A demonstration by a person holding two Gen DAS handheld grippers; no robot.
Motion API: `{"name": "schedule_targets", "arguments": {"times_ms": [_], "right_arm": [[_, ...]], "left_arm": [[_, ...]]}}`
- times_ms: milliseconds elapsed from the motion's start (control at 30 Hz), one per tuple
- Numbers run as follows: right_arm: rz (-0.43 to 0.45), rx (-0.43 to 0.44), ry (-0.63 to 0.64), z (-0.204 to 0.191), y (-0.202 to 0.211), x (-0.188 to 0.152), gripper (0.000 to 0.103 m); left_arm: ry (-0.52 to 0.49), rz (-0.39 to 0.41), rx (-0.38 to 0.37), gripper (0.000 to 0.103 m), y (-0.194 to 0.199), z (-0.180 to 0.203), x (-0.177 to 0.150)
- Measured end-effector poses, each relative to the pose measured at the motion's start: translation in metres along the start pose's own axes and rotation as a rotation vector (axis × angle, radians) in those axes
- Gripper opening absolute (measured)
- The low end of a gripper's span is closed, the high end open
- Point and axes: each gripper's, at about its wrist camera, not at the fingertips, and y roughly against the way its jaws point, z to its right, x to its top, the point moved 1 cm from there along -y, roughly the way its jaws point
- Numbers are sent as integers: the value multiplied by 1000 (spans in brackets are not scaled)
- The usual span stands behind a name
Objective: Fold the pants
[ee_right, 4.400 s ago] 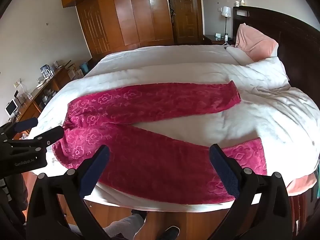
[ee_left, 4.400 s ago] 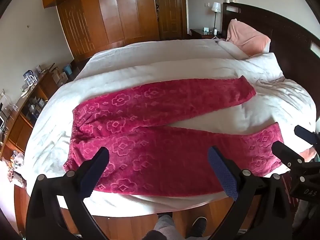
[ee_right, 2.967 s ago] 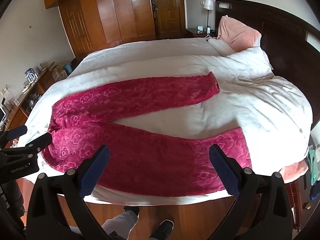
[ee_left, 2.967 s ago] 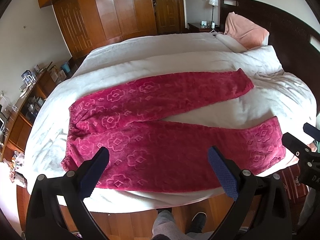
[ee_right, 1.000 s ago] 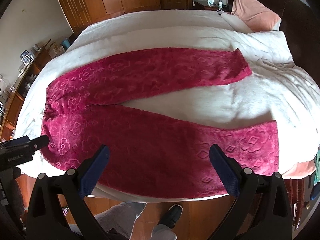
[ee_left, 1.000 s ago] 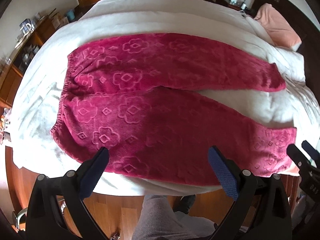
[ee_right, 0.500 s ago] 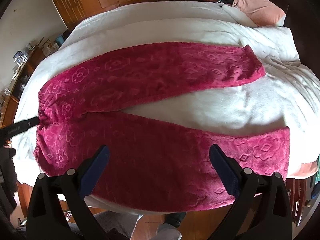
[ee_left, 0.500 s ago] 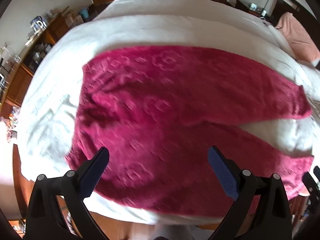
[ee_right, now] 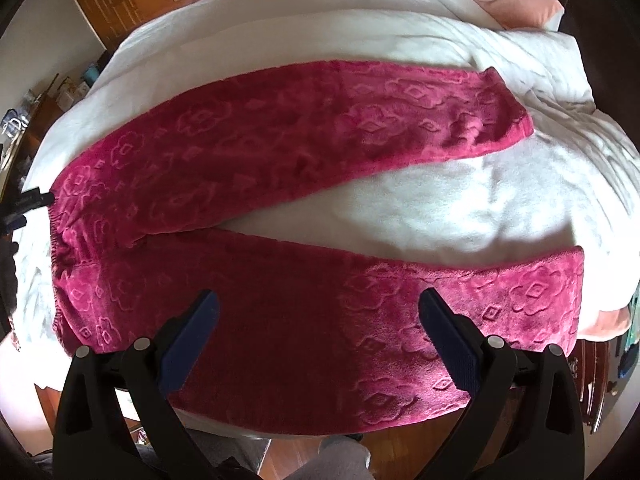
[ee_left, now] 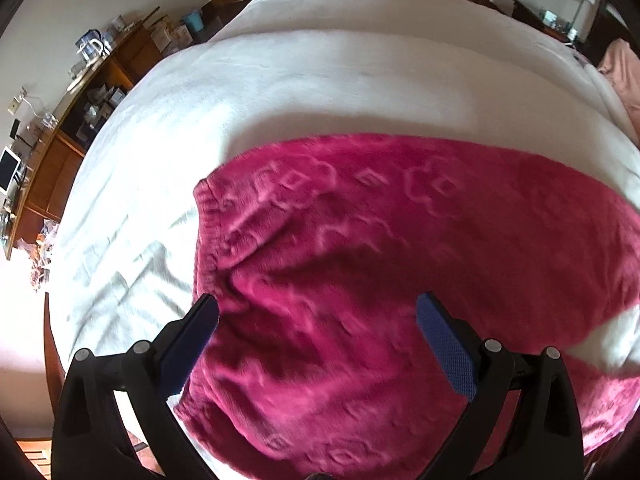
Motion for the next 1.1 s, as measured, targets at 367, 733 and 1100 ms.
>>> {"name": "schedule_targets", "arguments": {"times_ms": [367, 733, 1100], "right_arm": [[-60, 1, 28, -22, -25, 14, 100], [-116, -22, 41, -26, -40, 16, 100], [-137, -50, -10, -10, -45, 18, 100]], "left_arm": [[182, -66, 12, 98, -57, -81, 56], [147, -101, -153, 74, -120, -124, 84], [78, -94, -154, 28, -134, -125, 82]]}}
